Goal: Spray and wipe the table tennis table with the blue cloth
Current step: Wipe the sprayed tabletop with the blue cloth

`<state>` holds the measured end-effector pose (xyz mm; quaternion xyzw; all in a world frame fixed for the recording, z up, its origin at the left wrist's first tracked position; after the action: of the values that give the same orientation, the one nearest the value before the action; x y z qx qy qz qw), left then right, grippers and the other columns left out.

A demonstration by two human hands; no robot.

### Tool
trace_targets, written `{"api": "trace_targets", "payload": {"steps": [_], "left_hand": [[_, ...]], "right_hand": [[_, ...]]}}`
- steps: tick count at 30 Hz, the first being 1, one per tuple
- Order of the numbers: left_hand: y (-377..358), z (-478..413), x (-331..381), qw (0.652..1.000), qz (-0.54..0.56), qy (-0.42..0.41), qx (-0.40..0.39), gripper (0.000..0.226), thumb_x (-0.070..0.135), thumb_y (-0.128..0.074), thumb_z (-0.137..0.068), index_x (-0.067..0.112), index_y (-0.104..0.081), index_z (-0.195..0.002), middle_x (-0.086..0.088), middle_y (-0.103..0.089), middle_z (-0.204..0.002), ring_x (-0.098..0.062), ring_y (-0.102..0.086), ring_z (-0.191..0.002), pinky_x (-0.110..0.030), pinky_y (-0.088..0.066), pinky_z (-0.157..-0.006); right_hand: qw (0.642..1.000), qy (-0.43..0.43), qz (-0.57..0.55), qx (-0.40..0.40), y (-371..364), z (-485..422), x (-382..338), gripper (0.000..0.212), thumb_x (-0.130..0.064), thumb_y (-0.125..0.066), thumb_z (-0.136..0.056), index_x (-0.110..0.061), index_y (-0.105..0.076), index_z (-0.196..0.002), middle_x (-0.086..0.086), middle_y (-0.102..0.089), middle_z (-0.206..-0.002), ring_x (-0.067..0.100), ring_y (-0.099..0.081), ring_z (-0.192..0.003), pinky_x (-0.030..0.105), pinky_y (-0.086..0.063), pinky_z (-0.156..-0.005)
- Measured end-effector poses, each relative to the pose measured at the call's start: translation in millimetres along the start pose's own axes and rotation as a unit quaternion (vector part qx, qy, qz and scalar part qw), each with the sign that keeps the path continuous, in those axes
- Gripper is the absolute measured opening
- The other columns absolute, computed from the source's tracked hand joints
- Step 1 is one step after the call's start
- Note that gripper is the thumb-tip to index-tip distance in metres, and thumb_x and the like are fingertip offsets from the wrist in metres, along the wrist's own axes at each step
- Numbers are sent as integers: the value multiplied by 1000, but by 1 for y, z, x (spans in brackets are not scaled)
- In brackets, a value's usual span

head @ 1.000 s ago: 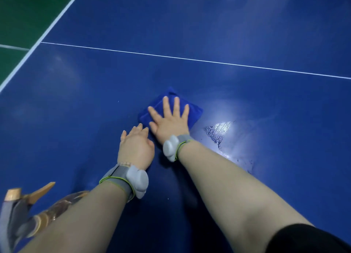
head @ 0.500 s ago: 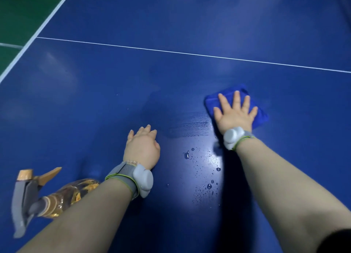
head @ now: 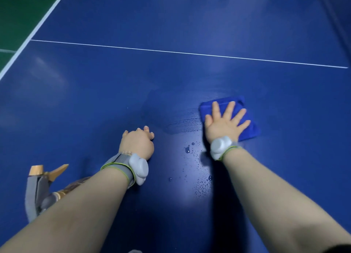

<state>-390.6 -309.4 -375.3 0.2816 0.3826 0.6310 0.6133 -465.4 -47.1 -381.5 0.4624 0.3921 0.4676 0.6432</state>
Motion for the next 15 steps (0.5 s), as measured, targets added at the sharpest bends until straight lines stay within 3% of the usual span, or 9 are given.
{"api": "trace_targets", "payload": {"steps": [4, 7, 12, 15], "left_hand": [[-3, 2, 2, 1000, -13, 1, -20, 58, 13, -32, -93, 21, -24, -149, -13, -32, -149, -30, -46, -127, -43, -24, -113], [-3, 5, 0, 1000, -14, 7, -23, 61, 13, -36, -92, 17, -20, -151, -14, -30, -151, -31, -44, -129, -44, -24, -113], [-12, 2, -1, 995, -7, 28, -98, 68, 17, -42, -93, 22, -8, -152, -10, -7, -159, -31, -33, -138, -47, -15, -115], [-12, 8, 7, 996, -9, 12, -85, 73, 6, -44, -88, 23, -11, -150, -6, 3, -159, -29, -25, -142, -48, -14, -115]], "right_hand": [[987, 160, 22, -24, -30, 72, -93, 61, -56, -22, -100, -41, 0, -154, 11, 14, -163, 50, 18, -143, 70, 10, -109], [971, 233, 35, -46, -47, 108, -120, 60, -56, -22, -100, -41, 0, -154, 9, 17, -162, 48, 23, -142, 69, 15, -109], [970, 238, 30, -43, -38, 97, -98, 60, -60, -26, -98, -46, -5, -153, 3, 15, -164, 43, 21, -145, 66, 13, -112], [982, 184, 20, -42, -30, 79, -59, 60, -61, -26, -97, -49, -6, -152, 2, 13, -164, 42, 19, -146, 65, 12, -113]]}}
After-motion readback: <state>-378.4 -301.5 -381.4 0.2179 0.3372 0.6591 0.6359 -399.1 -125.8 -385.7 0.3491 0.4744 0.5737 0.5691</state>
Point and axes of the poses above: each hand's wrist, its own z-axis away from the middle knuckle, its own y-axis out of the back of the hand, x = y × z, the point moved 10 cm from there along -z, towards the middle knuckle
